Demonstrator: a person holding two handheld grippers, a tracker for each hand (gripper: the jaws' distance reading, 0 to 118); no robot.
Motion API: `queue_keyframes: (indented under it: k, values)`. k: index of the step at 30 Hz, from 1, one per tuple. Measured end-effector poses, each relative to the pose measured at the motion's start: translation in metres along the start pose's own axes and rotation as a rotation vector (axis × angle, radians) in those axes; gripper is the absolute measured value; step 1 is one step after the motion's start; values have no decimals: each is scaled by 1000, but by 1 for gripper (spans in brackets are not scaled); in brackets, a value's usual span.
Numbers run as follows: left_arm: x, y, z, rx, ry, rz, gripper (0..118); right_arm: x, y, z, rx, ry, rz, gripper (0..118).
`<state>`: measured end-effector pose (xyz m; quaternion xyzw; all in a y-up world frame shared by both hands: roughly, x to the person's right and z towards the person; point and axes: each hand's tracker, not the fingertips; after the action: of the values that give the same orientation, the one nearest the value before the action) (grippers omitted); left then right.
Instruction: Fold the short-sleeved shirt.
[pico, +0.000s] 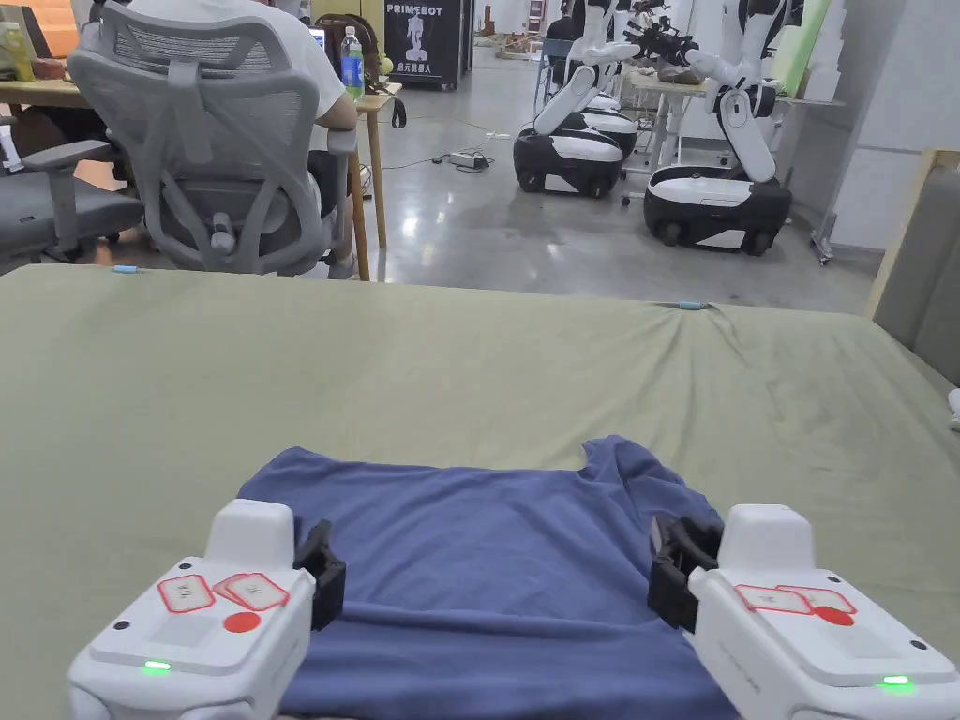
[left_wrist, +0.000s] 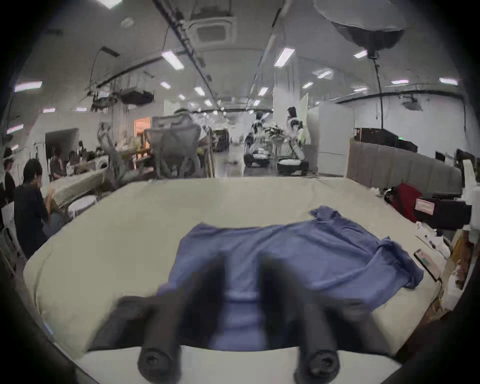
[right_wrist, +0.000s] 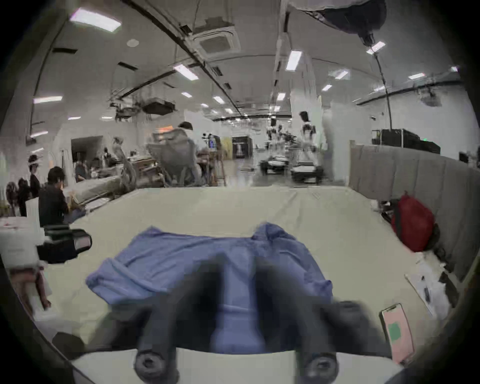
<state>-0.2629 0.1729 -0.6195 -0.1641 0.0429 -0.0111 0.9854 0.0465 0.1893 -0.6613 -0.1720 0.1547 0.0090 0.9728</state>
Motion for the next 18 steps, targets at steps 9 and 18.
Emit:
queue_keyframes:
  k: [9,18]
  values:
    - [-48,1,-66,-159,-21,19,0,2,-3,-30,-42,21,82,0]
    - [-110,22,-234,-356,-80,4,108,37,0,-104,-138,-14,100,0]
